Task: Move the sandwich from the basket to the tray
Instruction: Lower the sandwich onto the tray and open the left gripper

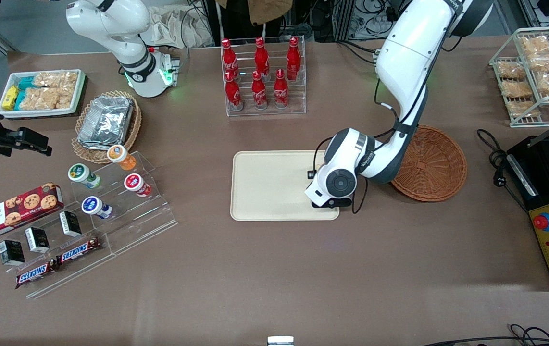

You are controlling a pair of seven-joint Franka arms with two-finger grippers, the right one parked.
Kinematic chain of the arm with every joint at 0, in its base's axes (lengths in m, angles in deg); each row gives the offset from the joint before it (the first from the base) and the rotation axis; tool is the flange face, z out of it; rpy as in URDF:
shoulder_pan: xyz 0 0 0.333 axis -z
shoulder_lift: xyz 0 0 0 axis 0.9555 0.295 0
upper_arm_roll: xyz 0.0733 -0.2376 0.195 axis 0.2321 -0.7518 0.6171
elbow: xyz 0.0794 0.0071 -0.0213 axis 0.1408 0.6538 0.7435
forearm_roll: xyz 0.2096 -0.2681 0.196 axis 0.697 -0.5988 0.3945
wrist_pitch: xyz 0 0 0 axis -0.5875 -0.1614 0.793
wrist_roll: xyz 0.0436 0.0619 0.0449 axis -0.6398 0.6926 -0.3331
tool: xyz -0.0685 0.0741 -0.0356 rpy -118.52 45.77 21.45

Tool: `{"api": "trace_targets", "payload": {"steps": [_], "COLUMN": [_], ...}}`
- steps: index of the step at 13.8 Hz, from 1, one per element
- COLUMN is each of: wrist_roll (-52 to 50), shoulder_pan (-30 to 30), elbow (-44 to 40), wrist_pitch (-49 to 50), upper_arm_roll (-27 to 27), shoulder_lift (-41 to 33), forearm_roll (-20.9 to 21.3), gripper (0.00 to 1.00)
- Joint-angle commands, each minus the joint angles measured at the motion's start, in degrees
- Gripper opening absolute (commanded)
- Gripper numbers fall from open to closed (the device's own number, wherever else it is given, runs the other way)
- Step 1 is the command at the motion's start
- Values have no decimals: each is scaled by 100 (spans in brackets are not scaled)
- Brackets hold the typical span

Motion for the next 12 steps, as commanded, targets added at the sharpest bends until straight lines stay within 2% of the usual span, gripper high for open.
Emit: {"api": "trace_targets", "payload": {"steps": [1,7,12], "wrist_roll": [16,-28,304], "shoulder_pan": [25,-97,-694], "elbow": [-177,-194,-142], "wrist_pitch": [30,257,969], "upper_arm_roll": [10,63,89], "shoulder_lift": [58,-486,-1329], "forearm_roll": [79,70,105], "gripper": [100,100,100]}}
